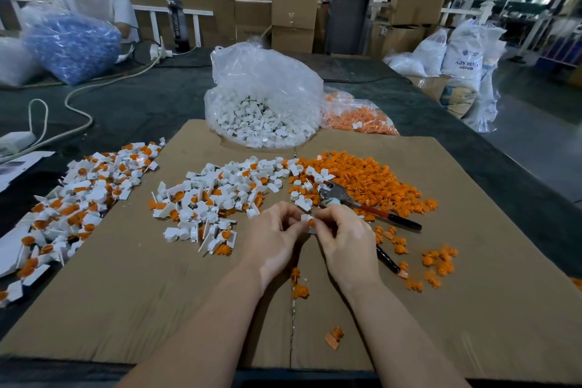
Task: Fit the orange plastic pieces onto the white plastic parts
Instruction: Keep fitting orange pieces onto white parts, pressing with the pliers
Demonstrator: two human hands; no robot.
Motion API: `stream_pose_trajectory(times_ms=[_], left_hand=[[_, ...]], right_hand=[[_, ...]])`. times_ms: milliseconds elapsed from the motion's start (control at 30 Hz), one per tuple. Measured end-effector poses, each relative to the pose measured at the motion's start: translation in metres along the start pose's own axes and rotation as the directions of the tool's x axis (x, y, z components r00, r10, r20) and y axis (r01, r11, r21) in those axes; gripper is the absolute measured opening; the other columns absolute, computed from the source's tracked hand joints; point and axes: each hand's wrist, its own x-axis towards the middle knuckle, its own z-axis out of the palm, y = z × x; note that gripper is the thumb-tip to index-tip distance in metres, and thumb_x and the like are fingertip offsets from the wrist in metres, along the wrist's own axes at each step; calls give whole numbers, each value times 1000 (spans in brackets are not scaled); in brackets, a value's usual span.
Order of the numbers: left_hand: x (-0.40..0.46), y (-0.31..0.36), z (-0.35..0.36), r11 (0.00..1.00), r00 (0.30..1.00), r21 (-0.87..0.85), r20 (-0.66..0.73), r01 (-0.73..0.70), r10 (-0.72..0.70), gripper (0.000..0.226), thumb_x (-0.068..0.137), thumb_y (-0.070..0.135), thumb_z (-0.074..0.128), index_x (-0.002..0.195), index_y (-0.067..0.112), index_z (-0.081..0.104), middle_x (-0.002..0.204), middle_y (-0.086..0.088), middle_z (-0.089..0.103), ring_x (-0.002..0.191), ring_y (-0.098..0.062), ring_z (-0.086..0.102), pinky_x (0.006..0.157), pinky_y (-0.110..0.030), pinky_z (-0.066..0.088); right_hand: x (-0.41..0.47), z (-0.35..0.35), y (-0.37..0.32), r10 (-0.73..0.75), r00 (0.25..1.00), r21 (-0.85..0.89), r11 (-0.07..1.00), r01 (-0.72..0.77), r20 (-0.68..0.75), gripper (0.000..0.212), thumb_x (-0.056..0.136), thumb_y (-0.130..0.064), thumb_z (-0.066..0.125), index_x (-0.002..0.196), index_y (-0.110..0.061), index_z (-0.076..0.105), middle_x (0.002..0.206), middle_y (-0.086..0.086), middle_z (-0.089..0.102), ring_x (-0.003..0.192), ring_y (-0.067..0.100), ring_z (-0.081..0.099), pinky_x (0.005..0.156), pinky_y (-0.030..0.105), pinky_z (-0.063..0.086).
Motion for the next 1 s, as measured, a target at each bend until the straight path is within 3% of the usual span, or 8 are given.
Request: stream_pose_trajectory(times_ms=[167,233,333,500,633,733,1000], left_hand=[[-2,3,-2,997,999,-72,39,-2,5,19,84,17,66,71,29,58,66,11,59,56,6,52,53,-7,38],[-1,4,-3,998,999,-57,45,1,1,20,84,18,66,71,30,57,66,11,59,58,2,53,54,-9,38],[0,2,-2,998,999,-65,37,24,-22,15,87,19,63,76,28,58,71,7,61,68,-8,56,63,-21,42],[0,0,-1,988,999,-147,6,43,-43,15,90,17,59,87,32,57,78,3,62,75,-8,56,62,-11,40],[0,0,-3,990,1000,-138,23,21,-18,16,91,15,57,99,28,60,78,5,58,76,-6,55,63,-6,39],[0,0,-4,995,1000,-100,23,6,-4,17,91,17,56,104,25,62,81,8,60,80,-4,55,66,-9,39],[-1,1,-5,999,1000,-52,17,0,1,16,91,19,56,105,23,62,86,4,63,84,-7,57,71,-16,42]], right_hand=[[0,2,-2,-4,1000,-46,999,4,10,7,80,-3,67,75,-7,63,72,1,61,64,10,51,58,11,35],[1,3,-1,-4,1000,-49,999,5,16,8,80,-3,67,75,-7,63,72,2,62,64,11,51,57,14,36],[1,2,1,-11,1000,0,1000,11,23,1,83,-7,66,83,-8,67,78,2,65,73,15,59,65,26,48],[1,0,2,42,999,122,992,-38,-26,13,88,-9,61,100,-9,67,89,0,65,85,14,59,75,33,51],[1,0,3,11,999,100,995,-15,39,23,84,-4,64,106,-12,67,89,-4,58,81,12,54,74,27,48],[3,0,3,10,995,103,994,-20,102,26,85,-10,65,109,-18,68,88,-7,55,81,10,52,73,20,45],[4,0,4,3,995,105,994,-14,104,22,84,-10,65,105,-16,69,90,-3,59,85,10,54,76,21,46]])
